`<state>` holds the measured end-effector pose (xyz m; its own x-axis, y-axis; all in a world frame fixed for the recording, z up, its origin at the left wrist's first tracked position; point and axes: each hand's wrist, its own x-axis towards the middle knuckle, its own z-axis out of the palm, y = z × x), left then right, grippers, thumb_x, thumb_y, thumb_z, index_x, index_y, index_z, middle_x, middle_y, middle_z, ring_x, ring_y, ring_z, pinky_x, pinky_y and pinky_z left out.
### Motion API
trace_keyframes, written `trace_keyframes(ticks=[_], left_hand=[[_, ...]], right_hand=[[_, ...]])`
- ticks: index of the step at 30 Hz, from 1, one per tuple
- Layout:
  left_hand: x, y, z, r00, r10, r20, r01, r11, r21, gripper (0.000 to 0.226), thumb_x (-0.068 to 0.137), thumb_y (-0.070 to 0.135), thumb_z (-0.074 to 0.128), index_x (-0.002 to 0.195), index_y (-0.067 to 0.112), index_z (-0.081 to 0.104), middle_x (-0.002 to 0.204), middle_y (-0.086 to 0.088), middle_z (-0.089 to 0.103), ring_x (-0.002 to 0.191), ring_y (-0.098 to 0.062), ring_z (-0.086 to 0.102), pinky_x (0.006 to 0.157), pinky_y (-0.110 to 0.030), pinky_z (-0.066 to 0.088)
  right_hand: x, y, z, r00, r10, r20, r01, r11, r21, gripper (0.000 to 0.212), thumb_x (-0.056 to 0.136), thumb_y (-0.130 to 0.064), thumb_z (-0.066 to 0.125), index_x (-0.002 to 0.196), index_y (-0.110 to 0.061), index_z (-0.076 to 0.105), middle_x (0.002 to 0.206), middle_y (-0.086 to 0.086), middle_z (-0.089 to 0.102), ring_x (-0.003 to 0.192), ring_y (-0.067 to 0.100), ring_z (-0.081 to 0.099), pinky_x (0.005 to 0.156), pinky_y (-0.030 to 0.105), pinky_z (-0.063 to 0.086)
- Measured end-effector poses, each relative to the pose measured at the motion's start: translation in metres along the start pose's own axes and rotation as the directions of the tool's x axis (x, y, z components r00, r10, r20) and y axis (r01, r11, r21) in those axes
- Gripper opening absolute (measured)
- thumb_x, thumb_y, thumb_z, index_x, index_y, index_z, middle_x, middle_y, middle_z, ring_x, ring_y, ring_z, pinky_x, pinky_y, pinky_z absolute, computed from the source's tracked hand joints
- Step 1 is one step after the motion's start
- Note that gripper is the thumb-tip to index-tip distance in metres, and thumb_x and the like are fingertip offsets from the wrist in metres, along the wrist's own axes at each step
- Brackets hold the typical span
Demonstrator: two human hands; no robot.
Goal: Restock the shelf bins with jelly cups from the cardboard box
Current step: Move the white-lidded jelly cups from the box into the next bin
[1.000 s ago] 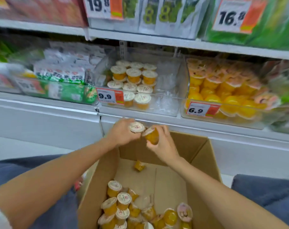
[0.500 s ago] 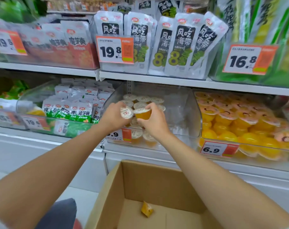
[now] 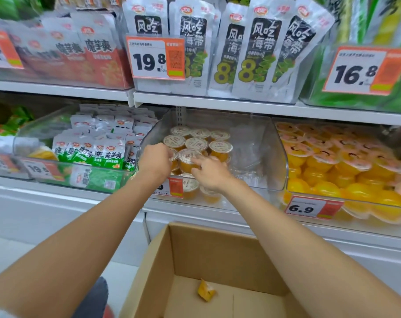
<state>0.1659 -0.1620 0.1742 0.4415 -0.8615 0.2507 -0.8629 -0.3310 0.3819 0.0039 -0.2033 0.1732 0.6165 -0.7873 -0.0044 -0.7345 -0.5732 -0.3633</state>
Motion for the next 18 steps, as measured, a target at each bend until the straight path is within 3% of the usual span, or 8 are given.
trace_keyframes(ticks=[2, 4, 7, 9, 10, 12, 14, 18], left_hand=[[-0.002, 0.002, -0.004, 0.999, 0.002, 0.043, -0.002, 1.0, 0.011, 0.023, 0.083, 0.011, 0.065, 0.102, 0.02, 0.074, 0.113, -0.009, 0.071, 0.097, -0.028, 0.066, 0.084, -0.039, 0.056], [-0.008, 0.001, -0.008, 0.999, 0.02, 0.037, -0.019, 0.999, -0.035, 0.026, 0.082, 0.018, 0.069, 0.108, 0.017, 0.072, 0.116, -0.009, 0.069, 0.098, -0.028, 0.066, 0.087, -0.04, 0.055], [-0.038, 0.004, -0.012, 0.983, 0.13, -0.132, -0.138, 0.989, -0.058, 0.025, 0.083, 0.022, 0.067, 0.107, 0.017, 0.069, 0.106, -0.005, 0.069, 0.096, -0.025, 0.062, 0.082, -0.042, 0.054], [-0.068, 0.011, -0.012, 0.967, 0.145, -0.21, -0.173, 0.977, -0.121, 0.005, 0.084, 0.019, 0.061, 0.088, 0.021, 0.059, 0.085, 0.002, 0.063, 0.079, -0.022, 0.058, 0.067, -0.038, 0.05], [-0.083, 0.014, -0.009, 0.966, 0.132, -0.224, -0.173, 0.97, -0.174, 0.008, 0.084, 0.018, 0.058, 0.082, 0.02, 0.052, 0.075, 0.004, 0.058, 0.07, -0.021, 0.055, 0.06, -0.037, 0.046], [-0.111, 0.017, 0.004, 0.977, 0.104, -0.186, -0.152, 0.953, -0.262, 0.014, 0.083, 0.016, 0.056, 0.076, 0.019, 0.045, 0.063, 0.005, 0.052, 0.061, -0.021, 0.052, 0.055, -0.036, 0.039], [-0.136, 0.011, 0.027, 0.995, 0.087, -0.047, -0.097, 0.95, -0.297, 0.016, 0.082, 0.014, 0.056, 0.073, 0.019, 0.044, 0.061, 0.004, 0.052, 0.062, -0.021, 0.054, 0.057, -0.035, 0.041], [-0.177, -0.02, 0.092, 0.922, 0.034, 0.387, 0.033, 0.985, -0.167, 0.019, 0.078, 0.015, 0.06, 0.072, 0.024, 0.044, 0.072, 0.003, 0.061, 0.075, -0.022, 0.061, 0.072, -0.037, 0.052]], right_hand=[[-0.004, 0.0, 0.0, 0.997, -0.033, -0.063, 0.034, 0.999, 0.019, 0.049, 0.098, -0.026, 0.04, 0.147, -0.024, 0.037, 0.158, -0.002, 0.026, 0.146, 0.024, 0.018, 0.117, 0.049, 0.014], [-0.014, 0.0, 0.003, 0.968, -0.074, -0.24, 0.086, 0.996, 0.039, 0.044, 0.094, -0.018, 0.045, 0.138, -0.019, 0.051, 0.146, 0.002, 0.045, 0.136, 0.024, 0.034, 0.115, 0.044, 0.025], [-0.038, 0.004, 0.018, 0.798, -0.239, -0.553, 0.206, 0.971, -0.122, 0.02, 0.084, -0.006, 0.056, 0.099, -0.009, 0.068, 0.098, 0.005, 0.063, 0.094, 0.025, 0.053, 0.085, 0.042, 0.046], [-0.058, 0.009, 0.031, 0.709, -0.301, -0.638, 0.277, 0.951, -0.14, 0.011, 0.078, -0.001, 0.058, 0.085, -0.006, 0.065, 0.084, 0.006, 0.057, 0.079, 0.024, 0.051, 0.066, 0.034, 0.045], [-0.069, 0.011, 0.038, 0.703, -0.307, -0.641, 0.293, 0.947, -0.133, 0.01, 0.077, 0.0, 0.058, 0.084, -0.006, 0.063, 0.083, 0.006, 0.055, 0.075, 0.023, 0.051, 0.059, 0.03, 0.04], [-0.092, 0.018, 0.057, 0.753, -0.281, -0.595, 0.292, 0.953, -0.081, 0.009, 0.079, -0.002, 0.059, 0.085, -0.007, 0.062, 0.084, 0.004, 0.055, 0.069, 0.023, 0.052, 0.051, 0.029, 0.034], [-0.114, 0.03, 0.084, 0.846, -0.235, -0.478, 0.256, 0.966, -0.021, 0.008, 0.082, -0.007, 0.056, 0.088, -0.01, 0.062, 0.088, 0.003, 0.055, 0.071, 0.025, 0.055, 0.053, 0.031, 0.039], [-0.156, 0.066, 0.144, 0.999, -0.046, -0.013, 0.046, 0.997, 0.067, 0.02, 0.087, -0.015, 0.049, 0.099, -0.018, 0.065, 0.103, 0.001, 0.057, 0.093, 0.024, 0.06, 0.076, 0.031, 0.046]])
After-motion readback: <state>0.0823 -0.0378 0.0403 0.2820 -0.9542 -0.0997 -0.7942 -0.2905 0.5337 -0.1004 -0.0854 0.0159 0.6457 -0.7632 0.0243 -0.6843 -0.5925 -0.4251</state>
